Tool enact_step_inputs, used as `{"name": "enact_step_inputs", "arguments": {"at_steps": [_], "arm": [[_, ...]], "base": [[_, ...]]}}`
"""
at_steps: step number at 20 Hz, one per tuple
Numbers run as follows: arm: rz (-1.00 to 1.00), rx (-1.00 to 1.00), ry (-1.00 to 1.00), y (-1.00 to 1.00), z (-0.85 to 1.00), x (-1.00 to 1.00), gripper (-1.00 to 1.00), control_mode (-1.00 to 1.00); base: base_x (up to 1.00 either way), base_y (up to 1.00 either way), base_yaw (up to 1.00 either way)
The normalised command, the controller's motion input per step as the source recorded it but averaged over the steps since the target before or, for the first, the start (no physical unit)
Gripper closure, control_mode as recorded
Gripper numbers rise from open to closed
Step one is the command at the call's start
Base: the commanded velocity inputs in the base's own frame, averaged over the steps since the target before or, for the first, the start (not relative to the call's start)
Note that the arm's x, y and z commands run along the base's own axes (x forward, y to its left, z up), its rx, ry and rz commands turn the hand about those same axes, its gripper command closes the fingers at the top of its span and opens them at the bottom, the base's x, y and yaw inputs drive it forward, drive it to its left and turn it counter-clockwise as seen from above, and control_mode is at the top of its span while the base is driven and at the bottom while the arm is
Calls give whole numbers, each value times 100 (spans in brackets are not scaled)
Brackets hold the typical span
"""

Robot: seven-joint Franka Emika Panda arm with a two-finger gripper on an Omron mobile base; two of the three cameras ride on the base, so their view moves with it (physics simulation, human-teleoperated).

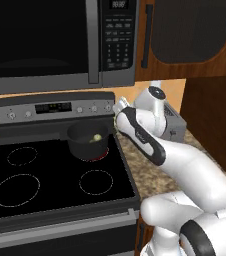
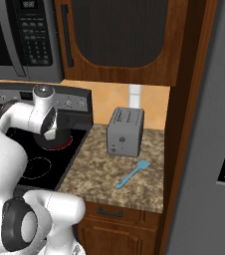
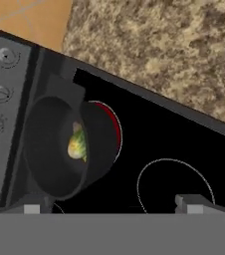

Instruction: Put the cucumber and cucumber in the pot. Retrieve the spatula and lightly stir the vegetables in the pot.

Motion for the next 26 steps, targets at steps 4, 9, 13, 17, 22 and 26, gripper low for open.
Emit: {"name": "enact_step_inputs", "arguments": {"at_steps": [4, 9, 13, 17, 22, 26], "arm": [[-70, 18, 37, -32, 0, -50, -100, -100], [-85, 20, 19, -9, 0, -33, -100, -100], [-81, 22, 16, -41, 0, -21, -100, -100], [-68, 25, 17, -83, 0, -24, -100, -100], [-63, 24, 16, -92, -2, -29, -100, -100], [-65, 18, 7, -71, -27, -45, -100, -100]], "base": [[0, 0, 0], [0, 0, 0], [0, 0, 0], [0, 0, 0], [0, 0, 0], [0, 0, 0]]}}
